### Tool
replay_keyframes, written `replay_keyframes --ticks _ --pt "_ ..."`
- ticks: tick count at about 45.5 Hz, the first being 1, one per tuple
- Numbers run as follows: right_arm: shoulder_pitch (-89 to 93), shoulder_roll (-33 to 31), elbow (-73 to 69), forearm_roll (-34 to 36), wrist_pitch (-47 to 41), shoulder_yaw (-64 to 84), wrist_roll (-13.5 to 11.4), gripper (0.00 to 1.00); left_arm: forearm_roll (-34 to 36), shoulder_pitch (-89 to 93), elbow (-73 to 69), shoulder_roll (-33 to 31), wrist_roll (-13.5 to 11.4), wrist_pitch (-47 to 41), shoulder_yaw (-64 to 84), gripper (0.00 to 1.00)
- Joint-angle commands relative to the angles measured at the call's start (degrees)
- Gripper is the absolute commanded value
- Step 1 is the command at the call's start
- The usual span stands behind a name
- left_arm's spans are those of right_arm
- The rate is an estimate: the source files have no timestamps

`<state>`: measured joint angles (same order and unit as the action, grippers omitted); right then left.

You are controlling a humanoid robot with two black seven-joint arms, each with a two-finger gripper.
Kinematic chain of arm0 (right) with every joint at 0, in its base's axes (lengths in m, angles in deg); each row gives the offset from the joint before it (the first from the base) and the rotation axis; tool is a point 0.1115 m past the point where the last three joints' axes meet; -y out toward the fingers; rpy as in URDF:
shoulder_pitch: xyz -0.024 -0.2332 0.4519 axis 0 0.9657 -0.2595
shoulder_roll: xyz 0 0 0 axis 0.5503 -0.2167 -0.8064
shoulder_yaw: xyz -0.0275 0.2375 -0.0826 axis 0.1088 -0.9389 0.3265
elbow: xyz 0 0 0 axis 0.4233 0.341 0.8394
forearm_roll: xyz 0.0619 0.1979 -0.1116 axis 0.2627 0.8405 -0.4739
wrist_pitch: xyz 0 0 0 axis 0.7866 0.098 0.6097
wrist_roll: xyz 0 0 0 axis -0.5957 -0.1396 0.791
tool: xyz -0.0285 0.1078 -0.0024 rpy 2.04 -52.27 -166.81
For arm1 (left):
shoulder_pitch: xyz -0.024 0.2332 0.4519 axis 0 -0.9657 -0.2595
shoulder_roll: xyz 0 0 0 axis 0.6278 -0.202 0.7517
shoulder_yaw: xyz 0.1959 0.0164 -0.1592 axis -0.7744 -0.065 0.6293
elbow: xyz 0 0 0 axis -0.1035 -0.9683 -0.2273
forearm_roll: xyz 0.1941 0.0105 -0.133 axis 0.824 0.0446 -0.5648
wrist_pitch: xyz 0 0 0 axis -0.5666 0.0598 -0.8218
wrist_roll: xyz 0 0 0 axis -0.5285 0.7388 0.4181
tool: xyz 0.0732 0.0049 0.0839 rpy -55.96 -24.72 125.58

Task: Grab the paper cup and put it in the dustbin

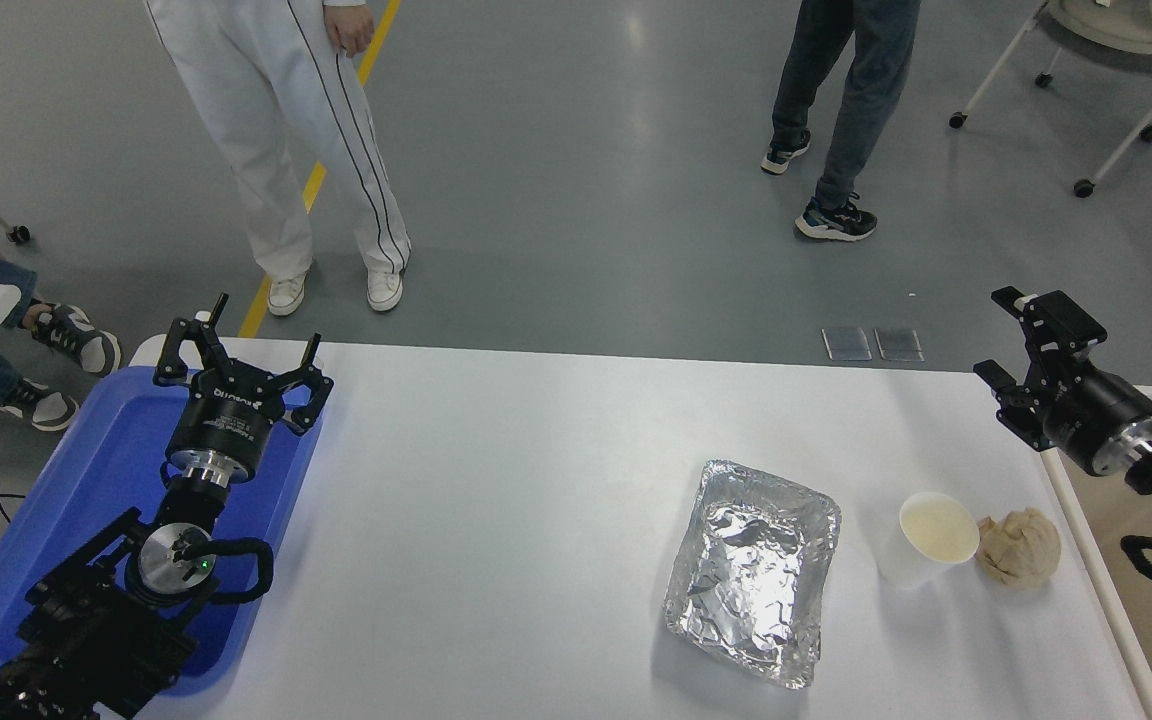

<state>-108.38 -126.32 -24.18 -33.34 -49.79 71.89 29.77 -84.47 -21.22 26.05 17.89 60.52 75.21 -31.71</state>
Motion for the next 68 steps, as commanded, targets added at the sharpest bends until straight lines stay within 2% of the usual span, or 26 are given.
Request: replay_keyframes --ticks 1,12,22,30,34,39,44,49,56,68 --pt "-12.9 -1.7 -1.4 -0.1 -2.9 23.5 0.0 1.00 0.0 0.1 0.0 0.0 0.0 0.0 0.0 1.00" --pt "-24.1 -0.9 -5.7 -0.9 -4.4 38.4 -0.1 1.00 0.0 0.0 0.0 0.0 0.0 0.0 0.0 1.00" --pt "-40.9 5.0 -13.4 -0.9 -10.5 61.8 -0.1 1.00 0.0 0.1 0.0 0.0 0.0 0.0 0.0 1.00" --pt "-47.8 10.9 -14.5 -1.5 -20.3 71.7 -0.1 1.00 0.0 0.0 0.0 0.0 0.0 0.0 0.0 1.00" --pt "-51.3 15.0 -14.7 -7.5 -26.8 75.6 -0.1 1.00 0.1 0.0 0.0 0.0 0.0 0.0 0.0 1.00" --pt "-55.5 19.4 -15.7 -15.4 -31.2 77.0 -0.2 1.00 0.1 0.0 0.0 0.0 0.0 0.0 0.0 1.00" --pt "-58.9 22.2 -18.2 -19.7 -33.0 76.2 -0.3 1.00 0.1 0.0 0.0 0.0 0.0 0.0 0.0 1.00" --pt "-62.9 26.2 -20.1 -22.1 -35.7 76.0 -0.8 1.00 0.0 0.0 0.0 0.0 0.0 0.0 0.0 1.00" --pt "-68.2 29.7 -21.8 -22.7 -35.7 75.2 -3.7 1.00 0.0 0.0 -0.1 0.0 0.0 0.0 0.0 1.00" --pt "-74.4 29.9 -24.5 -26.0 -35.7 68.0 -3.8 1.00 0.0 0.0 -0.1 0.0 0.0 -0.1 0.0 1.00"
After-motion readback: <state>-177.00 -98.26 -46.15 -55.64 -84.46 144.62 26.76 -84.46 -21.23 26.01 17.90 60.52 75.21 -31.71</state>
